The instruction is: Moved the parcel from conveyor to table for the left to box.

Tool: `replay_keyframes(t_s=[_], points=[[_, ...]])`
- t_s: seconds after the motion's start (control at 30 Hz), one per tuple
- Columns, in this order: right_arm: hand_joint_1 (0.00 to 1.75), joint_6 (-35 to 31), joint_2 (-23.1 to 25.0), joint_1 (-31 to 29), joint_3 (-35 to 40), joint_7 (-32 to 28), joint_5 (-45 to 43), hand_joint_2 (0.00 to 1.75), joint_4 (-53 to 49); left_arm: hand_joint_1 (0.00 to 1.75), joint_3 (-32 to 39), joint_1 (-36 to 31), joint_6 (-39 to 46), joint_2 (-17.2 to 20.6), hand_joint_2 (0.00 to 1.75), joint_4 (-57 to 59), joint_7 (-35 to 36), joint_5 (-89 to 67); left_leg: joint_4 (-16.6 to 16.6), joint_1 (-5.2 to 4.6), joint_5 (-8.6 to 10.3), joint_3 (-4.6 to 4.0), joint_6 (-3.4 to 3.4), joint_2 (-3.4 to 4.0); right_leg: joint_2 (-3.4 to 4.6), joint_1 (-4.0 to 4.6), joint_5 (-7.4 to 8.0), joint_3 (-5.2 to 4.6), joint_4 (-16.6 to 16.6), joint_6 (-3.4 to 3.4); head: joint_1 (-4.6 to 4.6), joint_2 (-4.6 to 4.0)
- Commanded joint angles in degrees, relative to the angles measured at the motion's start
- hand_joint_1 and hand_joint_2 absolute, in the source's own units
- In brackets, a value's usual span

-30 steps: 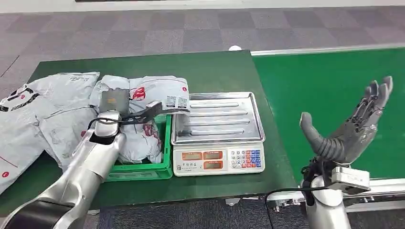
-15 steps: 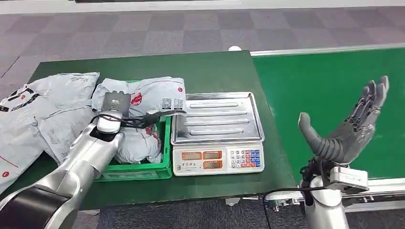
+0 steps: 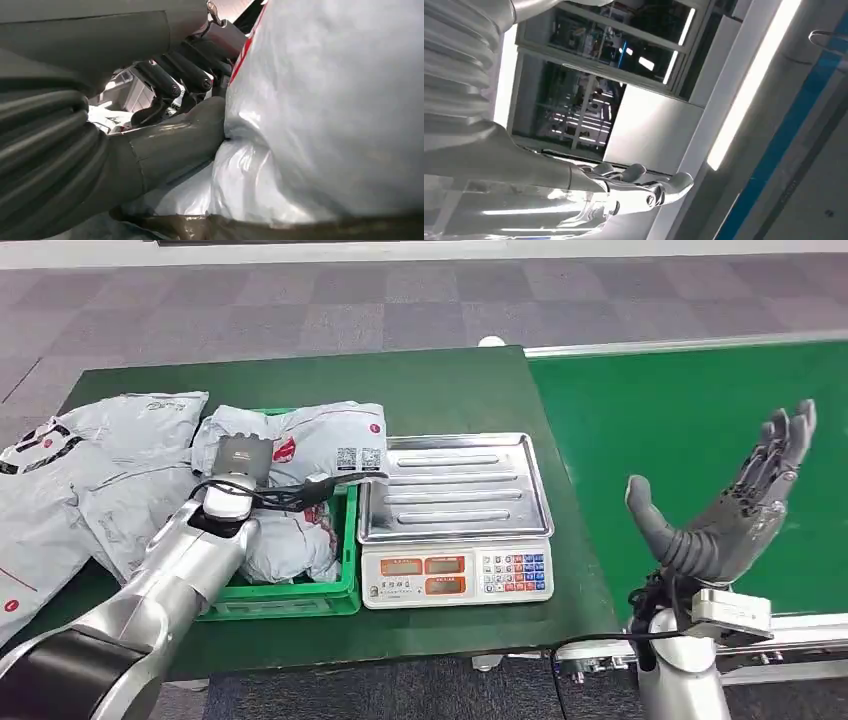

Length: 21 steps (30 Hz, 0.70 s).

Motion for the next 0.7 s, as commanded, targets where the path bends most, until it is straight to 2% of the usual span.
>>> replay_keyframes(t_s=[0.03,0.7], points=[[0.00,-0.2,1.3,-1.2,-1.8,0.2,-0.2,1.75,3.0,1.75,-3.4,-1.8,-0.7,0.9,1.75,4.1,0.1,-2.0,0.0,0.04,-0.01,0.06,-0.01,0.04,0.06,0.04,0.02,0.07,-0.1,-0.03,0.00,0.00],[0.00,-0.2,1.3,-1.2,-1.8,0.2,-0.2,1.75,3.0,1.75,-3.4,-1.8,-0.7,0.9,1.75,4.1,0.1,-2.0,0.0,0.06,-0.02,0.07,-0.01,0.05,0.07,0.06,0.02,0.08,-0.1,-0.03,0.00,-0.02]])
